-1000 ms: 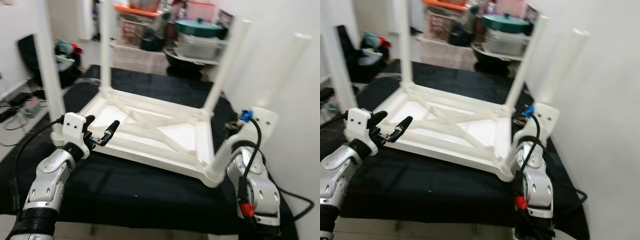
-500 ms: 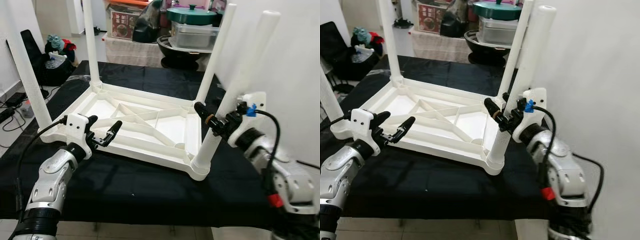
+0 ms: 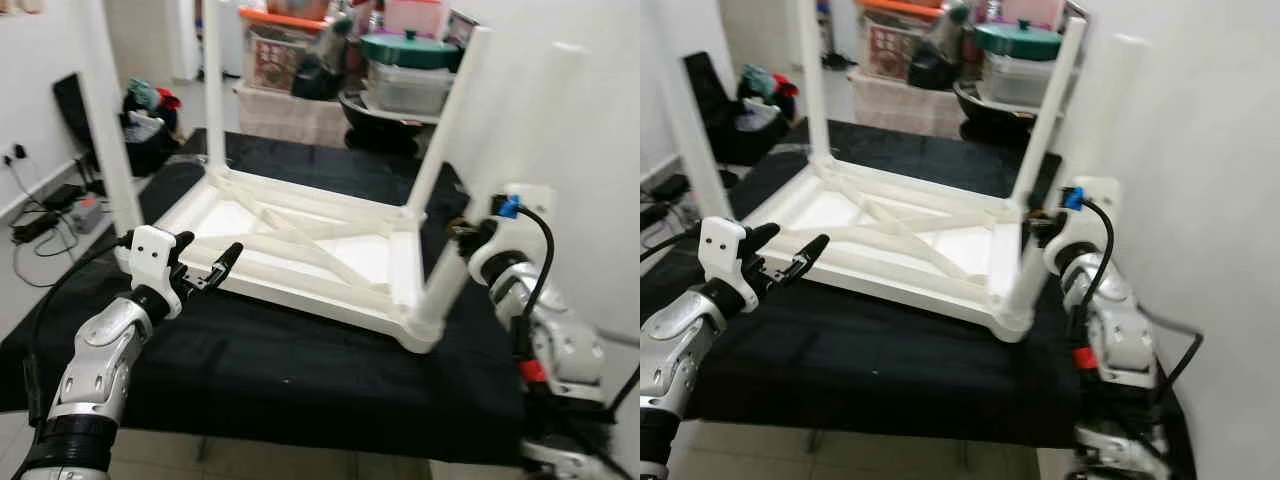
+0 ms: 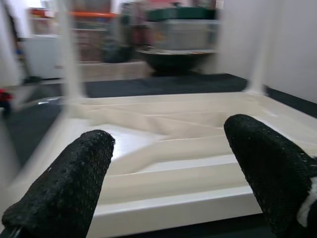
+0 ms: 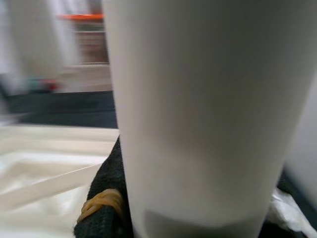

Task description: Building children table

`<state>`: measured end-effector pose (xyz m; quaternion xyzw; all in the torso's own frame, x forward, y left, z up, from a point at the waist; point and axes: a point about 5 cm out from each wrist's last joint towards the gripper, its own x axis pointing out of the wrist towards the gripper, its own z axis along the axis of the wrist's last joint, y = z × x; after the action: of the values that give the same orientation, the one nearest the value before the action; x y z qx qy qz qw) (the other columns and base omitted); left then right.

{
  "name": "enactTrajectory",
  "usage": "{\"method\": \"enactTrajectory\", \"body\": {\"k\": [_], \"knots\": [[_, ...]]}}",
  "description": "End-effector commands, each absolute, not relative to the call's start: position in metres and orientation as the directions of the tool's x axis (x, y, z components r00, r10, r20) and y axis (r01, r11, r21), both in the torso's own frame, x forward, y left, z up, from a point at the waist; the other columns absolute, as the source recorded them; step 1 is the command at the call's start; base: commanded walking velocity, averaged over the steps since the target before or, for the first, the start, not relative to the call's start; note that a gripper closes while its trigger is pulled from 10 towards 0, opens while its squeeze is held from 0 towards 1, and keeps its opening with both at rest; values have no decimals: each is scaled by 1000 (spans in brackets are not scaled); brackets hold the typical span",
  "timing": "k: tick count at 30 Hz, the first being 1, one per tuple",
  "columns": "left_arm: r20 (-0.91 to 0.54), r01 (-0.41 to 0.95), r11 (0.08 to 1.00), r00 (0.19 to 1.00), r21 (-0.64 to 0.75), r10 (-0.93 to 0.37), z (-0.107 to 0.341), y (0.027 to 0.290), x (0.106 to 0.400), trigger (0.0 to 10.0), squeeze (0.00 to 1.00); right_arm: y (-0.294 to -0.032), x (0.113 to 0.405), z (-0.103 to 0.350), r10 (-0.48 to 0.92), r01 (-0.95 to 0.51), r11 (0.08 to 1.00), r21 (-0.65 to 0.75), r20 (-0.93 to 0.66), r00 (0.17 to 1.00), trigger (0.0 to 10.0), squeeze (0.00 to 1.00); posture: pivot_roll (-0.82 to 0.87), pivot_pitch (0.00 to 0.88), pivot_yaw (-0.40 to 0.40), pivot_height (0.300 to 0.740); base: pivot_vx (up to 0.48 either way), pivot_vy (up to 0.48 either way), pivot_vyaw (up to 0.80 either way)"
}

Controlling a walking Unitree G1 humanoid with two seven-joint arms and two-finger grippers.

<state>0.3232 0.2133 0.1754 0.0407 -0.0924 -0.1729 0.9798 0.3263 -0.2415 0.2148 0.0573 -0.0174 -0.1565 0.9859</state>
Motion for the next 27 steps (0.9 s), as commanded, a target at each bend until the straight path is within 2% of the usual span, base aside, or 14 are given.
{"method": "enactTrajectory", "body": {"k": [1, 2, 3, 6, 7, 8, 10, 11, 12, 13, 15, 17, 19, 27], "knots": [[154, 341, 932, 921, 122, -357, 174, 212, 323, 10000, 502, -277, 308, 176, -566, 582, 809, 83, -158, 809, 0, 0, 93, 0, -120, 740, 0, 0, 0], [154, 341, 932, 921, 122, -357, 174, 212, 323, 10000, 502, -277, 308, 176, -566, 582, 809, 83, -158, 809, 0, 0, 93, 0, -120, 740, 0, 0, 0], [156, 340, 933, 922, 116, -355, 174, 211, 324, 10000, 502, -274, 293, 168, -675, 699, 708, 98, -194, 712, 0, 0, 92, 0, -110, 740, 0, 0, 0], [154, 345, 932, 920, 114, -360, 174, 209, 324, 10000, 498, -253, 288, 162, -651, 683, 721, 116, -223, 725, 0, 0, 88, 0, -105, 740, 0, 0, 0], [152, 351, 929, 918, 113, -366, 173, 207, 325, 10000, 502, -226, 292, 165, -549, 577, 805, 141, -194, 813, 0, 0, 82, 0, -105, 740, 0, 0, 0], [152, 354, 928, 917, 114, -368, 173, 205, 326, 10000, 502, -197, 297, 171, -397, 417, 897, 147, -147, 906, 6157, 1000, 80, 0, -109, 740, 0, 0, 0], [152, 354, 928, 917, 114, -368, 173, 205, 326, 10000, 502, -197, 297, 171, -397, 417, 897, 147, -147, 906, 6157, 1000, 80, 0, -109, 740, 0, 0, 0], [157, 351, 929, 917, 113, -366, 174, 205, 328, 10000, 498, -177, 302, 178, -251, 265, 950, 166, -101, 963, 10000, 1000, 83, 0, -118, 740, 0, 0, 0], [157, 351, 929, 917, 113, -366, 174, 205, 328, 10000, 498, -177, 302, 178, -251, 265, 950, 166, -101, 963, 10000, 1000, 83, 0, -118, 740, 0, 0, 0], [161, 347, 931, 918, 110, -362, 175, 206, 328, 10000, 494, -166, 309, 196, -21, 23, 985, 172, -14, 1000, 10000, 0, 86, 0, -119, 740, 0, 0, 0], [165, 344, 933, 919, 108, -358, 175, 206, 328, 10000, 494, -162, 312, 209, 124, -128, 978, 164, 37, 992, 10000, 0, 86, 0, -119, 740, 0, 0, 0], [162, 340, 934, 921, 107, -354, 173, 208, 326, 10000, 486, -161, 295, 237, 547, -555, 831, 27, 141, 825, 10000, 0, 83, 0, -125, 740, 0, 0, 0], [163, 339, 935, 921, 108, -353, 173, 208, 327, 10000, 478, -161, 287, 240, 652, -653, 756, -40, 136, 746, 10000, 0, 86, 0, -130, 740, 0, 0, 0], [170, 334, 936, 922, 111, -349, 174, 208, 327, 10000, 471, -163, 291, 241, 699, -693, 715, -92, 117, 706, 10000, 0, 100, 0, -141, 740, 0, 0, 0]]}}
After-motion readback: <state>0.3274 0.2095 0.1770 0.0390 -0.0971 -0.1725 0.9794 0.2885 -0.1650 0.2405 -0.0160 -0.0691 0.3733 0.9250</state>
